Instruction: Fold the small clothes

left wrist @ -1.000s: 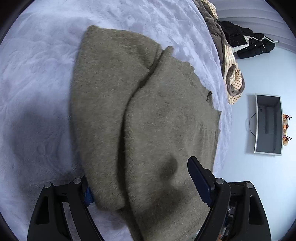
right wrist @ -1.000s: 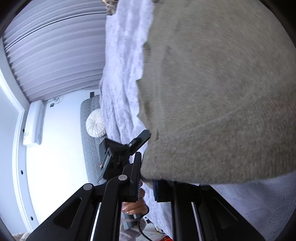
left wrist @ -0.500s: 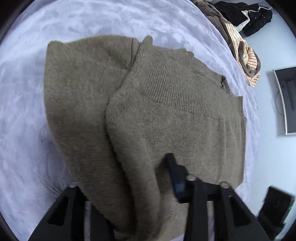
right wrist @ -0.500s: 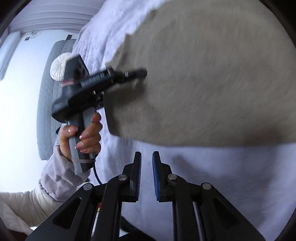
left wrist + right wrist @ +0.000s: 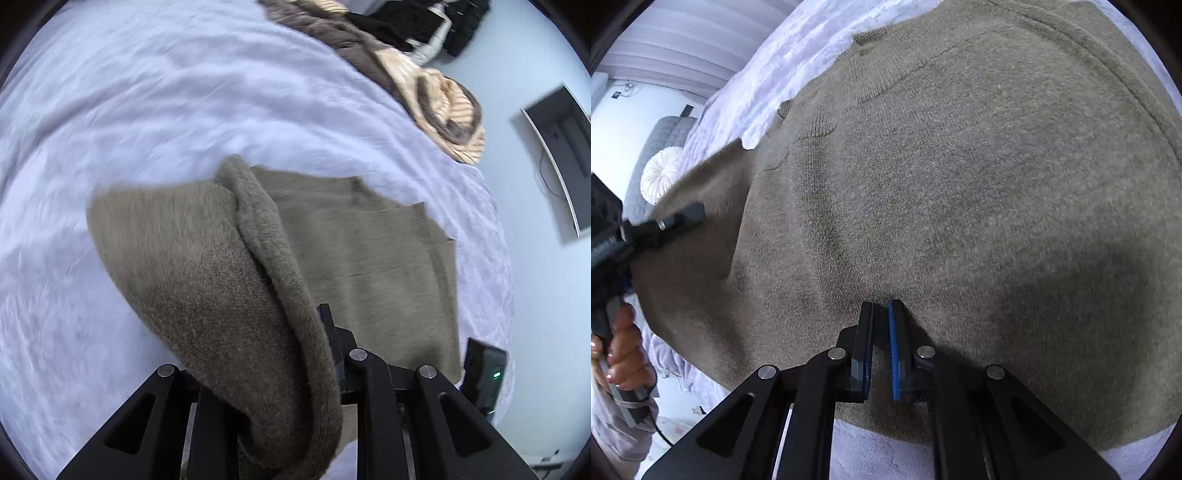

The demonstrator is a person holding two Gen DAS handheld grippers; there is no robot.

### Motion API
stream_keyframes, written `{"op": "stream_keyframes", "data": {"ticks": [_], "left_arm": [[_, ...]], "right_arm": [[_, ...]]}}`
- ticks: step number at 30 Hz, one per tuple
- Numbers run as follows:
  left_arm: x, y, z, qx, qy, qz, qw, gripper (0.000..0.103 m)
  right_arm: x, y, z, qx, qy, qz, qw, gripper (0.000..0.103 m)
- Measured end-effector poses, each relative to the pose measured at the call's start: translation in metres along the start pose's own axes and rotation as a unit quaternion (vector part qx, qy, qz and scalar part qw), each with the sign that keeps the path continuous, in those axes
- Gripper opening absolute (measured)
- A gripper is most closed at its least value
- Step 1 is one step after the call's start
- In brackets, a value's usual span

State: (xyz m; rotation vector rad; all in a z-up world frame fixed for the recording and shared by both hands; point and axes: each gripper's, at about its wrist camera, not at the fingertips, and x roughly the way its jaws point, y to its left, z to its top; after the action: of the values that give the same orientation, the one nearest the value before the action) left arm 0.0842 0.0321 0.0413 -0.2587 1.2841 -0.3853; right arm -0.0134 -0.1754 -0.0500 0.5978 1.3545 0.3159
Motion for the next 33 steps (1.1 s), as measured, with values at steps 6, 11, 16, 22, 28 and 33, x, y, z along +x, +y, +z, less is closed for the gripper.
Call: {"op": "stream_keyframes", "data": {"ticks": [6,11,16,22,28,33], "left_arm": [[0.026,-0.094,0.022,0.063,-0.007,-0.042,0.9971,0.023],[0.093,-0.153,0.005,0.121,0.04,-0.018,0.9917,0.023],[0.095,-0.158,-0.006,0.139,0.028,0.005,0.9899,0.037],[0.041,-0.156,0.0,0.144,-0.031,-0.03,0.9886,0.083],[0.006,-0.113,0.002,0.082,-0.079,0.011,0.9935,0.083],[0.029,-0.056,0.0,0.012,-0.052,0.073,0.9959,0.083]], "right_arm": [[-0.01,-0.026,-0.008,0.026,-0.008,0.033,0.999,0.007],[-0.021,-0.057,-0.017,0.066,-0.013,0.076,0.995,0.001],[-0.035,-0.075,-0.016,0.088,-0.009,0.113,0.99,0.0],[-0.082,-0.116,-0.012,0.147,-0.081,0.156,0.973,0.01],[-0.101,-0.167,0.0,0.236,-0.1,0.231,0.939,0.037],[-0.117,-0.195,0.0,0.277,-0.121,0.287,0.909,0.053]]}}
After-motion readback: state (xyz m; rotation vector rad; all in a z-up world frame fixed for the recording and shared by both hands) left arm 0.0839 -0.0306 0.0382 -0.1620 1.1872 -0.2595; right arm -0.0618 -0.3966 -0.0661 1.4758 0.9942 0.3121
